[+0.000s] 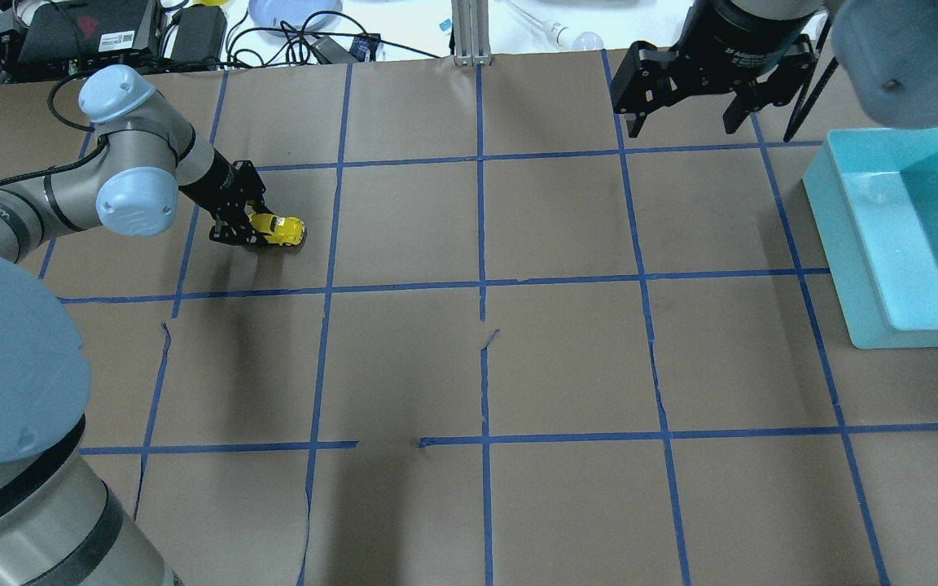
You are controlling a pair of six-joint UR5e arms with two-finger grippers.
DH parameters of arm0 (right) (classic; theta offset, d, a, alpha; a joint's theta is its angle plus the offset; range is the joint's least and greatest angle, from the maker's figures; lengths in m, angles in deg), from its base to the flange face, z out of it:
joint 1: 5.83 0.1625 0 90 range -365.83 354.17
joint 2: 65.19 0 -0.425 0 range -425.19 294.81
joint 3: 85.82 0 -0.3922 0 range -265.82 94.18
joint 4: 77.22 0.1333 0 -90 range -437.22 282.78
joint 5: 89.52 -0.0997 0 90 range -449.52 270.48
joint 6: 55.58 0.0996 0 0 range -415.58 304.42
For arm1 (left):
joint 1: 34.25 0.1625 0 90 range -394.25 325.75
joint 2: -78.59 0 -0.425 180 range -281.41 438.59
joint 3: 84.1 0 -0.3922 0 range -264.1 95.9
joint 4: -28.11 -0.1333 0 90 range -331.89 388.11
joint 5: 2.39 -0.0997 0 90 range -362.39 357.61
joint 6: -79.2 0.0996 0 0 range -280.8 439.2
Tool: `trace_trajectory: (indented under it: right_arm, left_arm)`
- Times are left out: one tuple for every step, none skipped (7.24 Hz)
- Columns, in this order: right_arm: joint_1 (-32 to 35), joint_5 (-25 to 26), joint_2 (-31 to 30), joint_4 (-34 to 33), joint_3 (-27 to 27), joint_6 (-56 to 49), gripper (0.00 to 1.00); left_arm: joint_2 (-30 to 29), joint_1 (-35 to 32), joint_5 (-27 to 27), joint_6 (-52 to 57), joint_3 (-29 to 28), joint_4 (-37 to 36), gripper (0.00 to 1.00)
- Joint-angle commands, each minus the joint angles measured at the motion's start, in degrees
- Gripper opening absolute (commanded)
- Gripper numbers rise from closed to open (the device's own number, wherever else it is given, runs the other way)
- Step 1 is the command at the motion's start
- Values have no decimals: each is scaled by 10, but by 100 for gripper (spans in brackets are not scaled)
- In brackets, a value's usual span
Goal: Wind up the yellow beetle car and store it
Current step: 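Drag the held car backward along the table with the left gripper, then release the car with the left gripper and raise the left arm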
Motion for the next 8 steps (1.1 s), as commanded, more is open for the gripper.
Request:
trace_trajectory:
  right_arm:
    - [0, 0, 0, 0, 1, 0, 100]
    - [0, 0, 0, 0, 1, 0, 100]
    - [0, 1, 0, 0, 1, 0, 100]
    - [0, 0, 0, 0, 1, 0, 100]
    - [0, 0, 0, 0, 1, -1, 100]
    - [0, 0, 0, 0, 1, 0, 100]
    - [0, 0, 0, 0, 1, 0, 100]
    - [0, -1, 0, 0, 0, 0, 100]
  left_arm:
    - [-1, 3, 0, 7, 2, 0, 0]
    - [-4, 3, 0, 7, 3, -1, 15]
    - [-8, 3, 3, -2, 0, -6, 63]
    - [-5, 3, 3, -4, -1, -6, 70]
    - [2, 2, 2, -4, -1, -4, 70]
    - [8, -3, 4, -5, -1, -5, 70]
    - [18, -5, 3, -5, -2, -2, 69]
    - [31, -10, 3, -4, -2, 0, 68]
